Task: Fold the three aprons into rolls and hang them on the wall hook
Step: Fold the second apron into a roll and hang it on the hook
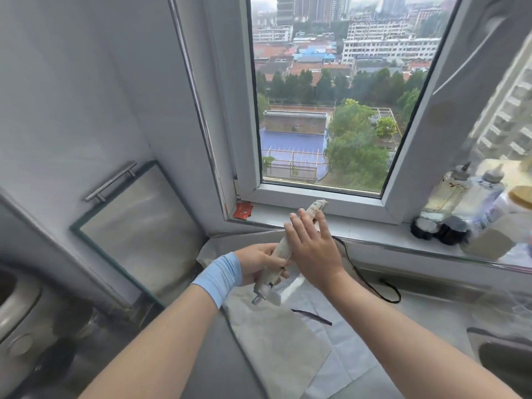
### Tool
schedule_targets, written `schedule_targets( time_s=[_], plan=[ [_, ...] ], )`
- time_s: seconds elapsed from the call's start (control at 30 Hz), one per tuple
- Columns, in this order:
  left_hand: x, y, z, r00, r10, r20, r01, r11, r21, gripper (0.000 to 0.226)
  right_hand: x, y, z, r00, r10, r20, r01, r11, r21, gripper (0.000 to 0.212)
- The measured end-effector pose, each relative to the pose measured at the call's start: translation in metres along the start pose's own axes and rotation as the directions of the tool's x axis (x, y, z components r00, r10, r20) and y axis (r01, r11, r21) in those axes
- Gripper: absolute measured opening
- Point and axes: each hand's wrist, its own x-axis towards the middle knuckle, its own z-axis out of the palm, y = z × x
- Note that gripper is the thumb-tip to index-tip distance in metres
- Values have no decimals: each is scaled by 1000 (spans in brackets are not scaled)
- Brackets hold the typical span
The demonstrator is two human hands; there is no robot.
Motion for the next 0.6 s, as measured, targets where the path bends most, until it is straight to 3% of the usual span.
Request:
schedule_targets(
  time_s=[0.13,0.23,0.33,0.5,0.6],
  plan=[
    [-20,-8,19,994,-56,-89,47,994,-94,18,0,3,1,987,-84,-135,88,996,23,27],
    [-37,-13,32,980,-138,-142,139,990,-4,21,-2,5,0,987,-84,-137,94,993,65,29],
    [-43,-20,32,968,-75,-240,97,992,82,23,7,-1,-13,983,-87,-159,122,967,224,19],
    [-55,-9,25,906,108,-409,-14,974,228,32,30,-3,-43,990,103,98,-141,786,601,18],
    [-59,-1,16,878,158,-451,-52,970,238,60,48,-6,-60,941,216,262,-340,603,722,20]
  ],
)
